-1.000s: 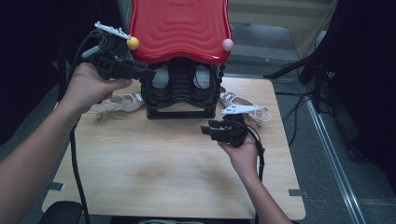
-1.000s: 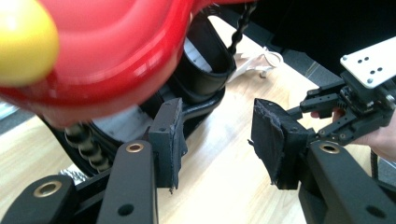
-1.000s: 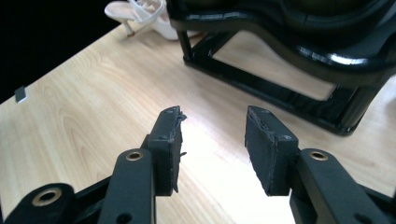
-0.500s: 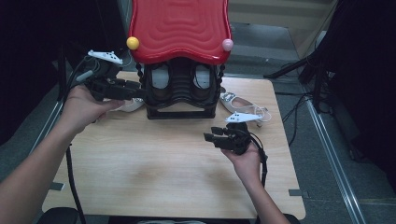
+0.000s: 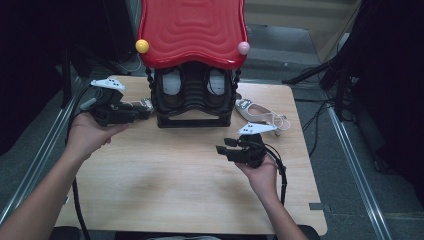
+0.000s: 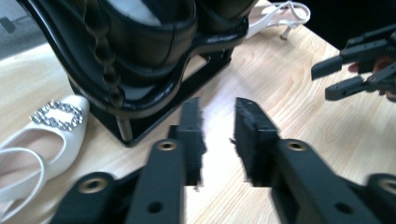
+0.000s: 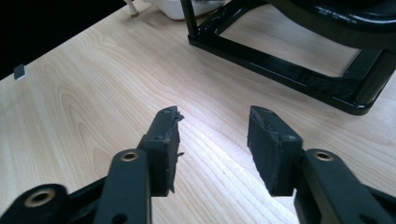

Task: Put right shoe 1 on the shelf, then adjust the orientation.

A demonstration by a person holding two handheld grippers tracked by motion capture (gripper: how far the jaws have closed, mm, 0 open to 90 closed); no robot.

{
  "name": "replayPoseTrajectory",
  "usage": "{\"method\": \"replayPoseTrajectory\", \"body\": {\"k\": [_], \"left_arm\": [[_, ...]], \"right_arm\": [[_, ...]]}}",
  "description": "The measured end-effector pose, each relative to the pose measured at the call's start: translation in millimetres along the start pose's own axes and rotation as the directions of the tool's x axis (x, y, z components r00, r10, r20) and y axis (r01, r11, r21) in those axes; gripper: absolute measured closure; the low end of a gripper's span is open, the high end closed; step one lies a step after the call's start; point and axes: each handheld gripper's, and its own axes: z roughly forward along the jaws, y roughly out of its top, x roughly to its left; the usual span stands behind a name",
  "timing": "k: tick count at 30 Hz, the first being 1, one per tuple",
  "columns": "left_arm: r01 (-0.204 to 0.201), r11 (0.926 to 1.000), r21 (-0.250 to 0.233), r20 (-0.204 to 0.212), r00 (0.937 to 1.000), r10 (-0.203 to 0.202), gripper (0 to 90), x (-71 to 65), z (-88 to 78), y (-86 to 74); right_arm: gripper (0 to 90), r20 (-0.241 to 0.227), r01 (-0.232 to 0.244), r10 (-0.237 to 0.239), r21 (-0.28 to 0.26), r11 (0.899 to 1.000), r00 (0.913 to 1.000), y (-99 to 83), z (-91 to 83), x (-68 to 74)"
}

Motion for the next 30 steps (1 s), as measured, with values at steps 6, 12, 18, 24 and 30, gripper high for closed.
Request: {"method": "replayPoseTrajectory", "body": {"k": [6, 12, 18, 24, 30], "left_arm": [[0.019, 0.9990, 0.040, 0.011, 0.9997, -0.020, 88.2, 5.7, 20.1, -21.2], [0.051, 0.9973, 0.053, 0.000, 0.9987, -0.051, 89.9, 20.1, 32.5, -36.7], [0.071, 0.9953, 0.067, -0.021, 0.9974, -0.069, 90.0, 34.7, 43.2, -48.7], [0.112, 0.9925, 0.050, -0.050, 0.9927, -0.109, 90.0, 52.9, 51.3, -62.5], [0.119, 0.9908, 0.063, -0.078, 0.9904, -0.114, 90.0, 70.3, 64.0, -68.2]], "right_arm": [[54.1, -0.002, -0.001, 0.001, -0.027, 1.000, 1.0000, -3.6, -1.1, -2.3], [54.2, 0.007, -0.024, 0.024, -0.031, 0.999, 0.9997, -7.6, -4.0, -6.8], [53.9, 0.012, -0.022, 0.022, -0.023, 1.000, 0.9997, -8.6, -2.8, -6.4], [53.9, 0.016, -0.014, 0.014, -0.014, 1.000, 0.9998, -8.9, -1.3, -3.9], [54.0, 0.019, -0.014, 0.014, -0.013, 1.000, 0.9997, -11.3, -1.1, -2.9]]}}
